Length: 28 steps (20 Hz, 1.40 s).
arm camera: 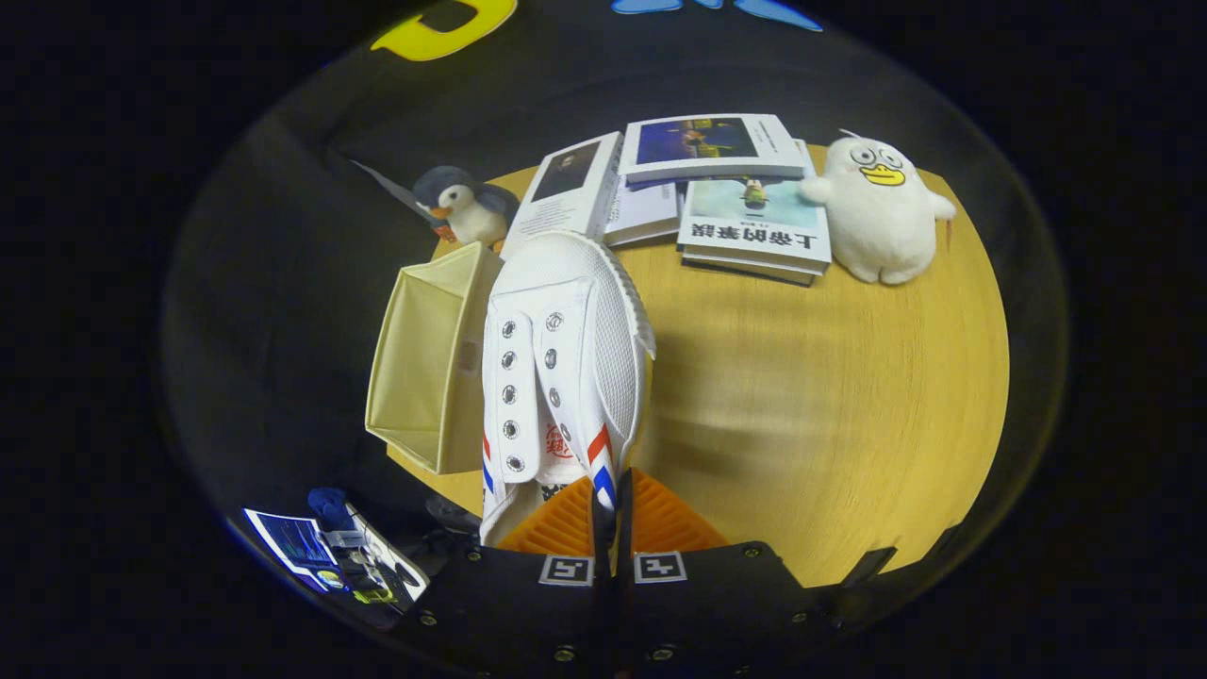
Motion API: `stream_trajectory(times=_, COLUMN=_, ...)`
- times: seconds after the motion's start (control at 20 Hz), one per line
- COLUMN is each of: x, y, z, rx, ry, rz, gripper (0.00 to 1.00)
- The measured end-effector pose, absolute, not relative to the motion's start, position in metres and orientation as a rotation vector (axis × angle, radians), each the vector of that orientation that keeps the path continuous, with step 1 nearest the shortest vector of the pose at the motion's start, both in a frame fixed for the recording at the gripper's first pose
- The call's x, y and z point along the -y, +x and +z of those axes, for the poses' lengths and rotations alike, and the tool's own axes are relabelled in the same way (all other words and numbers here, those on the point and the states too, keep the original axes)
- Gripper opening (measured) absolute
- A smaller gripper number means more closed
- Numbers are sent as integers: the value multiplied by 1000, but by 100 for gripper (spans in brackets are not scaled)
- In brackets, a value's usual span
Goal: Open the storage box then place both shoes into the box .Put the left shoe in first, then the right shoe, with the right side of both shoes facing outward in a uniform manner.
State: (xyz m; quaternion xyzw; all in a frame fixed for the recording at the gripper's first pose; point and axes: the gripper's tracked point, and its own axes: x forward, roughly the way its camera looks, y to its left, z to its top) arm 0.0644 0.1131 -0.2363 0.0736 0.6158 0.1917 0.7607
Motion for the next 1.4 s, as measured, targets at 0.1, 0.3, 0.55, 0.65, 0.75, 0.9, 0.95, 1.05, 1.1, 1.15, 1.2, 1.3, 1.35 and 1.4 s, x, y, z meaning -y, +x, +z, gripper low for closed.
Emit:
stream_trajectory(times=0.1, x=-134, y=67, z=-229, rx=-1339, ry=139, rz=443, gripper=1)
stream_trajectory(times=0.3, x=-178, y=74, z=-218, rx=-1332, ry=84, rz=495, gripper=1)
stream_trajectory(times=0.55, x=-249, y=93, z=-200, rx=-1312, ry=59, rz=589, gripper=1)
stream_trajectory(times=0.65, x=-271, y=99, z=-200, rx=-1311, ry=27, rz=602, gripper=1)
stream_trajectory(times=0.75, x=-290, y=103, z=-203, rx=-1314, ry=-6, rz=616, gripper=1)
stream_trajectory(times=0.9, x=-318, y=103, z=-221, rx=-1326, ry=-47, rz=631, gripper=1)
stream_trajectory(times=0.95, x=-324, y=103, z=-224, rx=-1331, ry=-61, rz=634, gripper=1)
stream_trajectory(times=1.05, x=-328, y=103, z=-234, rx=-1341, ry=-90, rz=633, gripper=1)
stream_trajectory(times=1.1, x=-331, y=105, z=-237, rx=-1341, ry=-104, rz=632, gripper=1)
stream_trajectory(times=1.15, x=-334, y=108, z=-239, rx=-1336, ry=-118, rz=625, gripper=1)
stream_trajectory(times=1.2, x=-335, y=111, z=-242, rx=-1331, ry=-135, rz=616, gripper=1)
stream_trajectory(times=1.3, x=-339, y=113, z=-242, rx=-1313, ry=-143, rz=631, gripper=4)
stream_trajectory(times=1.35, x=-345, y=113, z=-239, rx=-1292, ry=-113, rz=664, gripper=12)
stream_trajectory(times=1.4, x=-349, y=116, z=-226, rx=-1270, ry=-80, rz=679, gripper=39)
